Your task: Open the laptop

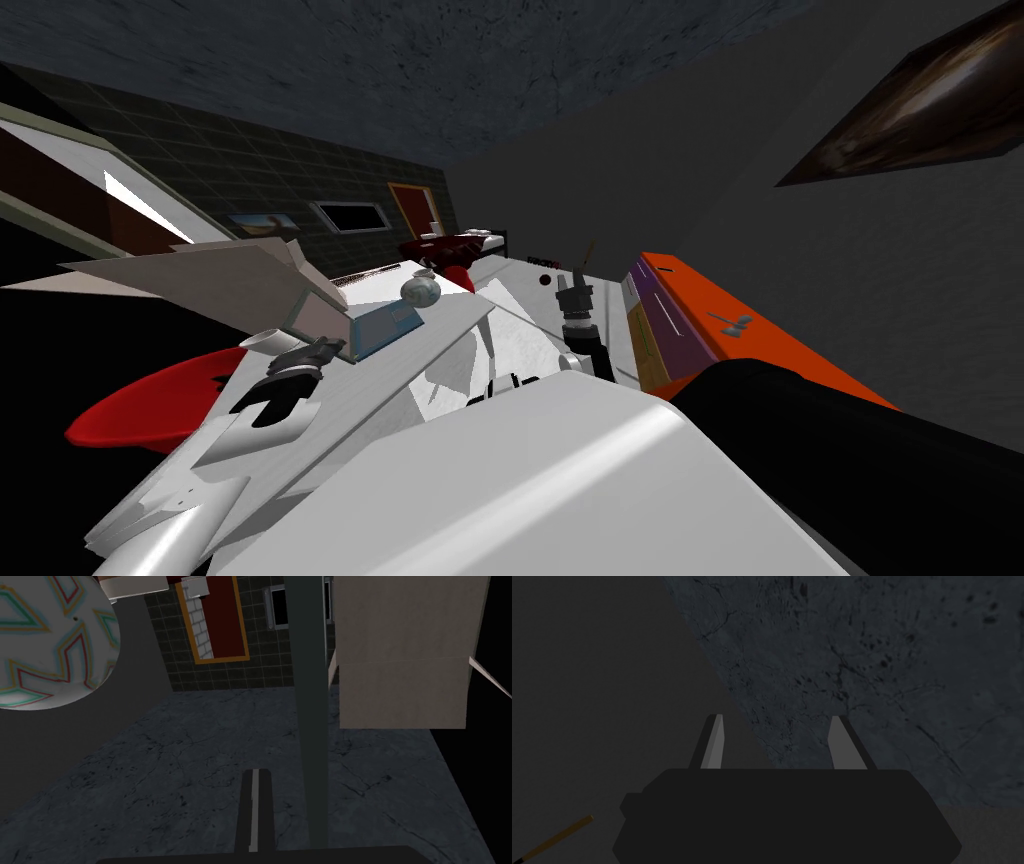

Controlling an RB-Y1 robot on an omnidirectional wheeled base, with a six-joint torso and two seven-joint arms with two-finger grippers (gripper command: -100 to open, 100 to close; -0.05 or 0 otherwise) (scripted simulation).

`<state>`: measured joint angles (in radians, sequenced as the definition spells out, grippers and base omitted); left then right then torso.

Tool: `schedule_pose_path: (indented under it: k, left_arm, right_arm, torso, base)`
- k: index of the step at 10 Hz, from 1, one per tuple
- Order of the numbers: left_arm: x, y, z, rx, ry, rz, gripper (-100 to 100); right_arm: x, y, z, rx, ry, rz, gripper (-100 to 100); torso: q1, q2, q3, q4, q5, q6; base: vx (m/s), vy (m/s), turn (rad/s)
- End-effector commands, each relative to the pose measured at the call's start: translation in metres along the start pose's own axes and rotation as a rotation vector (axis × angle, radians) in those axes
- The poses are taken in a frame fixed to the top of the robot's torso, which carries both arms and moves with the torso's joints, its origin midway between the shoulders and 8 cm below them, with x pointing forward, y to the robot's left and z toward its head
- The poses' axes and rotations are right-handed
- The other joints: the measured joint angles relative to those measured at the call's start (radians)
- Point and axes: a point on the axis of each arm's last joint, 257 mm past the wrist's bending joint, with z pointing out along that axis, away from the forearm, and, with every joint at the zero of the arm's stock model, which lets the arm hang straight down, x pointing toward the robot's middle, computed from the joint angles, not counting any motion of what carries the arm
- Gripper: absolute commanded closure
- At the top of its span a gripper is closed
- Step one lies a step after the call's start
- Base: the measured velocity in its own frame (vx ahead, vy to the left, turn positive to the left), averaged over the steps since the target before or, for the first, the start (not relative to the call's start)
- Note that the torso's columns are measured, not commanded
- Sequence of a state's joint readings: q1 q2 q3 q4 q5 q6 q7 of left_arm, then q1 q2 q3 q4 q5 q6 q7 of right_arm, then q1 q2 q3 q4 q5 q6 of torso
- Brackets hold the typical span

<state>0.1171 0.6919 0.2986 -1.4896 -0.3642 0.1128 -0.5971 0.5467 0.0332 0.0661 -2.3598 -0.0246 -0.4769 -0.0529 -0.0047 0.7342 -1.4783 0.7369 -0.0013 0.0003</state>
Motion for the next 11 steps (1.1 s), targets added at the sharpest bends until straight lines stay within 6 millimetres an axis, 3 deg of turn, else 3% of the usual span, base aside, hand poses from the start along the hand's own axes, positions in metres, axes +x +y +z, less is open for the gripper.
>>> schedule_pose_path:
  k: [1,3,4,5,8,10,11]
  left_arm:
    - [0.007,0.017,-0.005,-0.019,0.040,0.159,100]
    - [0.011,0.029,-0.010,-0.029,0.067,0.270,100]
    - [0.010,0.024,-0.009,-0.024,0.055,0.226,100]
    - [-0.005,0.016,-0.008,-0.016,0.014,0.248,-100]
    - [-0.027,0.005,-0.008,-0.006,-0.053,0.270,-100]
    - [-0.023,0.007,-0.009,-0.007,-0.041,0.266,-100]
    - [-0.023,0.007,-0.009,-0.008,-0.040,0.266,100]
  right_arm:
    - [0.000,0.000,0.000,0.000,0.000,0.000,0]
    - [0.000,0.000,0.000,0.000,0.000,0.000,0]
    - [0.000,0.000,0.000,0.000,0.000,0.000,0]
    - [0.000,0.000,0.000,0.000,0.000,0.000,0]
    - [0.000,0.000,0.000,0.000,0.000,-0.001,0]
    - [0.000,0.000,0.000,0.000,0.000,0.000,0]
    - [0.000,0.000,0.000,0.000,0.000,0.000,0]
  torso:
    - [0.002,0.002,0.001,0.000,0.000,0.000]
    - [0.006,0.006,0.004,0.002,0.002,0.000]
    - [0.005,0.005,0.003,0.001,0.002,0.000]
    - [0.008,0.006,0.003,0.002,0.002,0.000]
    - [0.012,0.005,0.003,0.002,0.003,-0.001]
    - [-0.001,0.003,0.002,0.001,0.000,0.000]
    - [-0.003,0.002,0.001,0.001,-0.001,0.000]
  base:
    - [0.077,-0.123,-0.060]
    - [0.063,-0.109,-0.053]
    - [0.037,-0.057,-0.007]
    - [-0.016,0.060,0.155]
    - [-0.029,0.160,0.106]
    - [-0.009,0.043,0.009]
    - [-0.002,0.008,0.001]
